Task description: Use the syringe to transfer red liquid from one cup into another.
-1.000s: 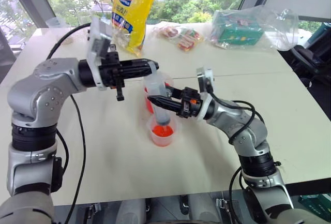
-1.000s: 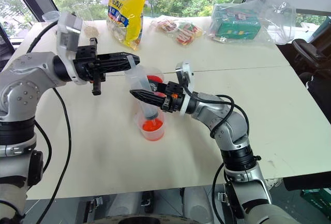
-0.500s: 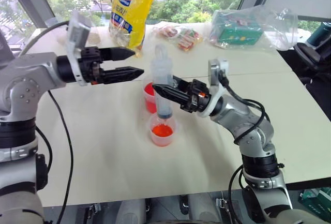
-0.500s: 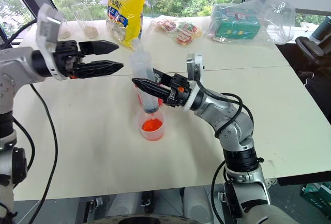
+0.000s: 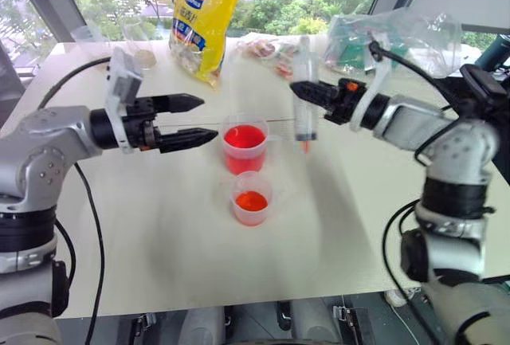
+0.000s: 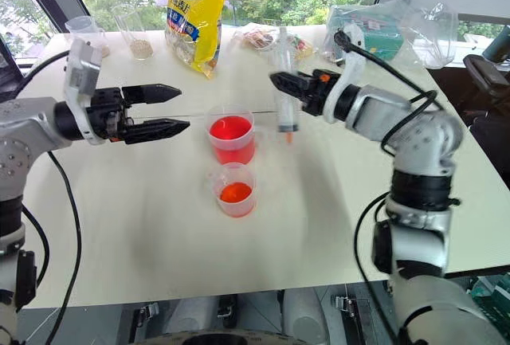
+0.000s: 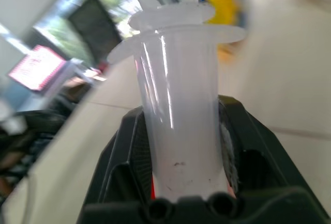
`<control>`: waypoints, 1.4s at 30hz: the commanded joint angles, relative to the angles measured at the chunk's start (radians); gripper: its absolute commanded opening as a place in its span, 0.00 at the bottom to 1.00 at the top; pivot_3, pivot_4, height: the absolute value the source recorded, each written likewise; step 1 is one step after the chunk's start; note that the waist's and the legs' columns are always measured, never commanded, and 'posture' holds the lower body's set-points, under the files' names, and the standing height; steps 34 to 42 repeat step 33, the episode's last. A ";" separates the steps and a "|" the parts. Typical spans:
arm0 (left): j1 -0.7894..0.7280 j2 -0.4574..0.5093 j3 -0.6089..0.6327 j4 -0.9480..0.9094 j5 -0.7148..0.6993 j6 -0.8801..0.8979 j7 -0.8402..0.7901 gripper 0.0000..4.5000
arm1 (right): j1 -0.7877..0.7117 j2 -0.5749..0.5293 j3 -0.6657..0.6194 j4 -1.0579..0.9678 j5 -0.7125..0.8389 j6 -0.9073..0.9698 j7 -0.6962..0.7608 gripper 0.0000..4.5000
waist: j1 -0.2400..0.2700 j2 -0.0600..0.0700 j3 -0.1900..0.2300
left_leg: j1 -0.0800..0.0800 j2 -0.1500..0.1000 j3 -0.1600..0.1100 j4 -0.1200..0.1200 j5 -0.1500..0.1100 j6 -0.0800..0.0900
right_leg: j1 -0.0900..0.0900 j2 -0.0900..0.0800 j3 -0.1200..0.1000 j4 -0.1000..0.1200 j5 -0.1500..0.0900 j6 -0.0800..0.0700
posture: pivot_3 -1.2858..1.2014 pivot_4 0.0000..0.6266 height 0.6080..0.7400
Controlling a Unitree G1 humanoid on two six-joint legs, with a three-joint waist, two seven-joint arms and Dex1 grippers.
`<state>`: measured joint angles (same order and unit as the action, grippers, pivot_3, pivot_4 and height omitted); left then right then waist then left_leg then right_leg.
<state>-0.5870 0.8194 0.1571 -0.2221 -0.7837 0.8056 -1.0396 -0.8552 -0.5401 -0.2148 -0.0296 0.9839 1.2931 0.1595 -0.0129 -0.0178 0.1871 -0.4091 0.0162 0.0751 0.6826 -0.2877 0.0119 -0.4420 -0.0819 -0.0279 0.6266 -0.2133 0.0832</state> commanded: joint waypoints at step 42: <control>0.167 0.066 0.046 -0.175 -0.007 -0.009 0.041 1.00 | 0.299 -0.558 -0.110 -0.391 -0.015 0.015 0.740 1.00 | 0.001 0.000 0.000 | -0.003 0.000 0.001 -0.001 -0.004 0.006 | 0.002 0.001 0.000 -0.012 0.001 0.004 | 0.52 0.24 1.00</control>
